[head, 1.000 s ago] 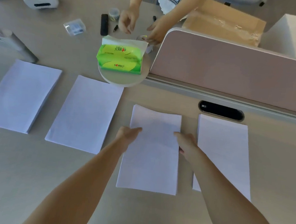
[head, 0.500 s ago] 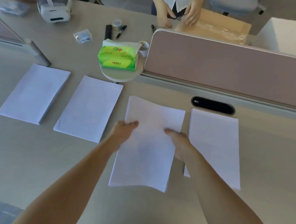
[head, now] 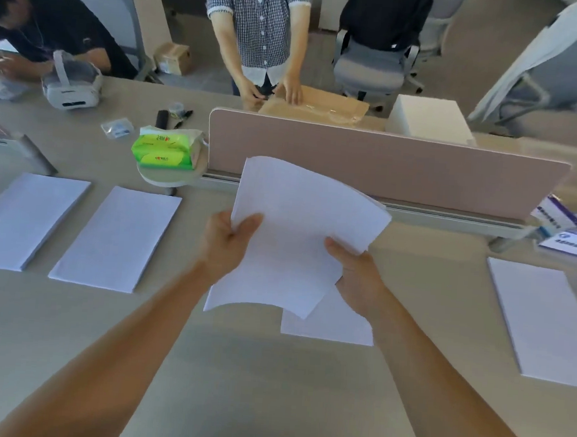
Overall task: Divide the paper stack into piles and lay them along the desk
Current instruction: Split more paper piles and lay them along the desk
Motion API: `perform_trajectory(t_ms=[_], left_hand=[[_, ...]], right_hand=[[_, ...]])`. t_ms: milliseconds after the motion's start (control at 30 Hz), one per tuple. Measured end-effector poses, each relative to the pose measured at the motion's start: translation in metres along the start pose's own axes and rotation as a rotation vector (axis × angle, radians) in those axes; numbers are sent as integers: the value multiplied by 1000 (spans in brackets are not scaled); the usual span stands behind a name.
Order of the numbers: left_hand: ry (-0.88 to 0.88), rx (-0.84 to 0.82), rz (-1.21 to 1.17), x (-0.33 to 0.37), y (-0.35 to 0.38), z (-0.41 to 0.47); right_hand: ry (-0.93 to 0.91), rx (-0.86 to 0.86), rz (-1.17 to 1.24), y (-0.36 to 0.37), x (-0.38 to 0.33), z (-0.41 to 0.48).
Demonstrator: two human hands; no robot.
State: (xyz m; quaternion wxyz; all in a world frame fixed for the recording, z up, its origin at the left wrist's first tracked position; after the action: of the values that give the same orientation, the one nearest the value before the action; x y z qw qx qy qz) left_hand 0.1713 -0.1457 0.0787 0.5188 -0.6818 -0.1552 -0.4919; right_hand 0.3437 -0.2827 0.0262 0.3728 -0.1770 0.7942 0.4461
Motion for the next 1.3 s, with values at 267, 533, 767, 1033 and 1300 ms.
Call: perform_trajectory(t_ms=[267,533,767,1033,1300], left_hand=[[72,-322,-313,24,52,-37],[14,-445,-389,66,106,-106],[80,-517,-401,105,155,-147],[-24,-471,-325,112,235,-165],[-220,-427,-214,68,309,-180]], right_hand=[[-454,469,-336,-18,-29,-130],[-607,611,-375,-45,-39,-246],[-608,577,-214,-109,-45,-288],[-610,493,-115,-205,-72,-274],[-334,403,-270,-294,-55,-240]])
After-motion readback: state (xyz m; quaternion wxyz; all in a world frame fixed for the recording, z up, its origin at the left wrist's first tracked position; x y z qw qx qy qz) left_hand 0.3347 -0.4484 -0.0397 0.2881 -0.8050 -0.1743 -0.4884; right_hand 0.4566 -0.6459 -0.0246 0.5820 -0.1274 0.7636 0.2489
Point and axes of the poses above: each hand's wrist, its own z-axis towards the middle knuckle, its own y-axis out of the palm, x = y × z, the point moved 3 cm from there along z, towards the middle knuckle, and after that the axes turned 14 degrees about z, right-handed, at the moved point
